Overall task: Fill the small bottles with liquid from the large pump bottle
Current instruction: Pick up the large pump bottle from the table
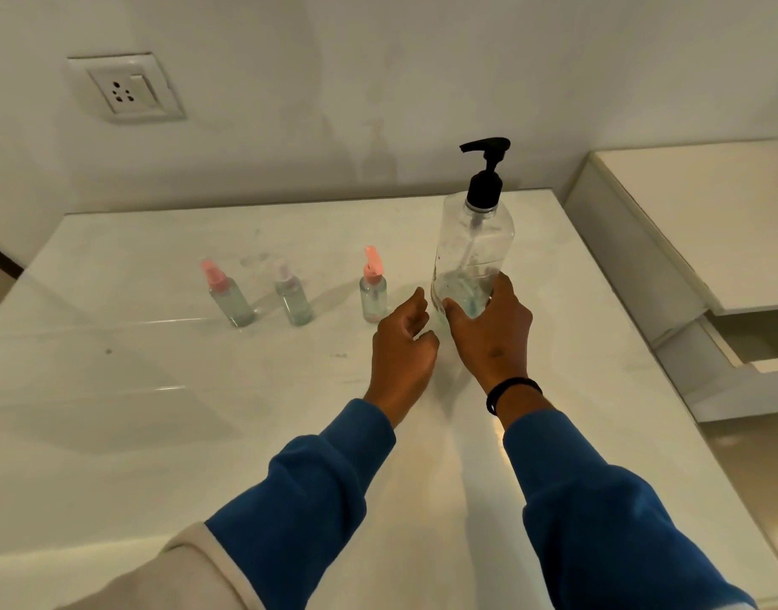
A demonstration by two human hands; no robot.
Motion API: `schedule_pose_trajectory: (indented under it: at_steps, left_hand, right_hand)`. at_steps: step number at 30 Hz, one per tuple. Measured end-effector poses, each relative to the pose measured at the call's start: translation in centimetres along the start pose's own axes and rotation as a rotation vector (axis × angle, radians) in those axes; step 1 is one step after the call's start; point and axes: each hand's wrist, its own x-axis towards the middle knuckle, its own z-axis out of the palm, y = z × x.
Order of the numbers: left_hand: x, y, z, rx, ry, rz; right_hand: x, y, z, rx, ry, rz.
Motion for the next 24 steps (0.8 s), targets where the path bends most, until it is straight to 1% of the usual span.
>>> schedule_pose_trajectory:
  at_steps: [4,8,10,12,13,14,15,18,20,24]
  left_hand:
    - [-1.0,-0.7,-1.5,-0.021,0.109,-0.018]
    - [-2.7,-1.7,-4.9,-0.055,0.178,-0.041]
    - [-3.2,-2.2,-6.7,-0.063,0.229,-0.052]
    - [-3.2,-2.5,-8.0,-0.073,0.276,-0.065]
    - [-3.1,-2.5,-8.3,-0.072,0.285,-0.067]
    - [-3.0,-2.6,-8.5,-0.069,0.287,-0.069]
    - [-2.9,-2.5,-8.4,-0.059,0.272,-0.070]
    - [-2.5,-2.4,-7.7,0.027,0.167,-0.064]
    - [-2.1,-2.1,-7.2,0.081,0.111,-0.045]
    - [-1.2,-1.7,-6.9,0.107,0.042,-0.001]
  right_hand:
    - [-0.2,-0.1,-0.1,0.020,0.002,0.031]
    - [-0.1,0.6,-0.6,0.034,-0.026,0.090]
    - [-0.8,0.7,-0.3,0.056,0.021,0.155]
    - [-2.3,0.4,0.4,0.106,0.123,0.216]
    - [-3.3,0.1,0.8,0.130,0.165,0.229]
    - [-4.2,-0.2,1.3,0.146,0.171,0.227]
    - [-5.1,-0.6,1.8,0.165,0.142,0.219]
    - [-6.5,-2.2,3.4,0.175,-0.082,0.162]
    - [-6.3,-3.1,4.4,0.159,-0.188,0.128]
    - [-5.0,-3.8,6.0,0.189,-0.240,0.128]
